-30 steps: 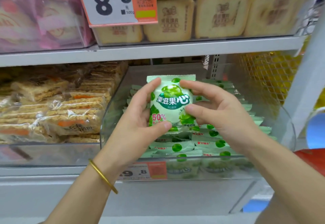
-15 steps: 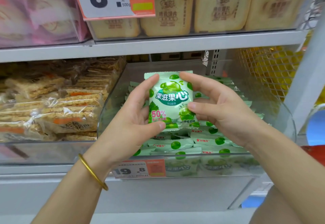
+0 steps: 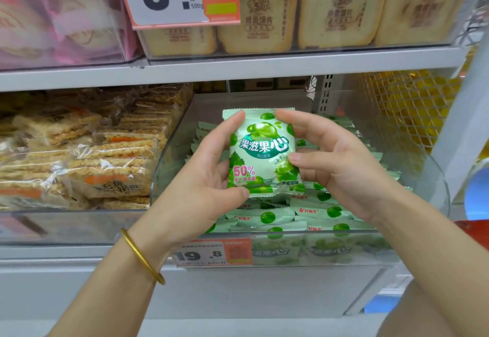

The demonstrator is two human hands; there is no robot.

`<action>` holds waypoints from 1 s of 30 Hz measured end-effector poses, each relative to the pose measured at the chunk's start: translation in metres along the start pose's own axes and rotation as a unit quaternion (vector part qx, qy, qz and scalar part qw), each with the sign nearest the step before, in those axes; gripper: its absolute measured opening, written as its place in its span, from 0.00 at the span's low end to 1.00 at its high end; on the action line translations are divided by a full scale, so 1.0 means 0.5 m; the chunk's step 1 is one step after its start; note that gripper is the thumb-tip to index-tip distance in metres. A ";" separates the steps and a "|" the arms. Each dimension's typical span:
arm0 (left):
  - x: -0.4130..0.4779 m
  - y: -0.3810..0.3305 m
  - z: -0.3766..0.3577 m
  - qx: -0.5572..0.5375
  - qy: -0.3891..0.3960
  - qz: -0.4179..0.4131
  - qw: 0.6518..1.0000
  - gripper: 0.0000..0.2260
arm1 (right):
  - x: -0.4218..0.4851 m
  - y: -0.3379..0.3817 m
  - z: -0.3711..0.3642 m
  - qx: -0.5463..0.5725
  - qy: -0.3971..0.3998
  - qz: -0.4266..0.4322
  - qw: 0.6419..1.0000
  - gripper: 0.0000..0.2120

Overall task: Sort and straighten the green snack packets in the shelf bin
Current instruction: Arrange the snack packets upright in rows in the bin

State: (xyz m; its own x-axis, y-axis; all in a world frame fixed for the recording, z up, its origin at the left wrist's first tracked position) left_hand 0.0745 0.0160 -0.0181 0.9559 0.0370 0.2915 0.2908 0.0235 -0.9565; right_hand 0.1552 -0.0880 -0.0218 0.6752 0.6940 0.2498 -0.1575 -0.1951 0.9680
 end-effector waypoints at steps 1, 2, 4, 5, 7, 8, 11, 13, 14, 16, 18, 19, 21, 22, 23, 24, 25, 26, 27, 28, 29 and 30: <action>0.000 0.000 -0.001 0.000 0.002 0.000 1.000 0.40 | -0.001 0.001 0.001 0.004 0.000 0.001 1.000 0.26; 0.000 0.001 -0.001 0.001 0.003 0.000 1.000 0.40 | -0.001 0.001 0.001 0.008 0.000 0.001 1.000 0.26; 0.001 0.000 -0.001 0.004 0.002 -0.002 1.000 0.39 | -0.001 0.002 0.001 0.010 0.001 0.004 1.000 0.26; 0.001 -0.002 -0.001 0.007 -0.001 -0.004 1.000 0.39 | 0.000 0.001 0.000 0.010 0.004 0.004 1.000 0.26; 0.003 -0.005 -0.001 0.016 -0.009 -0.007 1.000 0.40 | 0.000 0.001 -0.001 0.014 0.009 0.002 1.000 0.27; 0.004 -0.005 -0.001 0.022 -0.013 -0.007 1.000 0.41 | -0.001 0.001 -0.003 0.015 0.011 0.002 1.000 0.27; 0.005 0.001 0.004 0.068 -0.025 -0.006 0.997 0.40 | -0.003 0.004 -0.006 0.004 0.008 0.012 1.000 0.27; 0.003 -0.002 0.011 0.146 -0.048 -0.017 0.988 0.38 | -0.003 0.009 -0.005 -0.004 -0.003 0.023 1.000 0.26; 0.000 -0.010 0.018 0.221 -0.074 -0.033 0.972 0.35 | -0.004 0.013 -0.004 -0.012 -0.009 0.032 0.999 0.26; -0.007 -0.035 0.025 0.381 -0.129 -0.072 0.913 0.32 | -0.005 0.019 -0.006 -0.025 -0.018 0.045 0.999 0.25; -0.009 -0.042 0.022 0.428 -0.145 -0.076 0.889 0.33 | -0.007 0.021 -0.012 -0.020 -0.020 0.050 0.998 0.25; -0.010 -0.042 0.018 0.419 -0.144 -0.067 0.894 0.33 | -0.008 0.023 -0.016 -0.015 -0.018 0.055 0.998 0.25; -0.010 -0.034 0.015 0.380 -0.133 -0.048 0.914 0.32 | -0.009 0.028 -0.024 -0.009 -0.012 0.063 0.998 0.24; -0.010 -0.032 0.012 0.374 -0.126 -0.045 0.918 0.32 | -0.010 0.031 -0.028 -0.006 -0.007 0.068 0.998 0.23; -0.011 -0.032 0.007 0.380 -0.120 -0.047 0.916 0.32 | -0.011 0.034 -0.032 0.000 0.000 0.073 0.997 0.23; -0.012 -0.032 0.004 0.398 -0.118 -0.052 0.908 0.34 | -0.012 0.036 -0.036 0.003 0.007 0.077 0.997 0.23; -0.012 -0.033 0.000 0.420 -0.114 -0.054 0.899 0.36 | -0.013 0.038 -0.039 0.004 0.012 0.081 0.997 0.24; -0.011 -0.032 -0.001 0.437 -0.114 -0.056 0.890 0.38 | -0.014 0.039 -0.041 0.000 0.017 0.084 0.996 0.25; -0.011 -0.030 0.000 0.445 -0.116 -0.057 0.886 0.39 | -0.016 0.041 -0.043 -0.005 0.023 0.088 0.996 0.27; -0.011 -0.030 0.002 0.446 -0.119 -0.061 0.885 0.38 | -0.017 0.043 -0.046 -0.011 0.031 0.093 0.995 0.29; -0.011 -0.030 0.005 0.441 -0.122 -0.066 0.887 0.35 | -0.019 0.045 -0.049 -0.018 0.041 0.099 0.994 0.31; -0.010 -0.034 0.007 0.432 -0.126 -0.072 0.890 0.33 | -0.020 0.048 -0.051 -0.023 0.047 0.105 0.993 0.32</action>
State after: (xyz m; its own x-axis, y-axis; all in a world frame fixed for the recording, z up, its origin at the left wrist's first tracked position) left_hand 0.0643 0.0190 -0.0032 0.8392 0.1919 0.5088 0.1651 0.8015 -0.5747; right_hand 0.1265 -0.0818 -0.0005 0.5542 0.7035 0.4449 -0.3220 -0.3117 0.8940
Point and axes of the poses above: each hand's wrist, its own x-axis towards the middle knuckle, its own z-axis out of the back of the hand, y = z × x, the point moved 10 cm from there along x, towards the middle knuckle
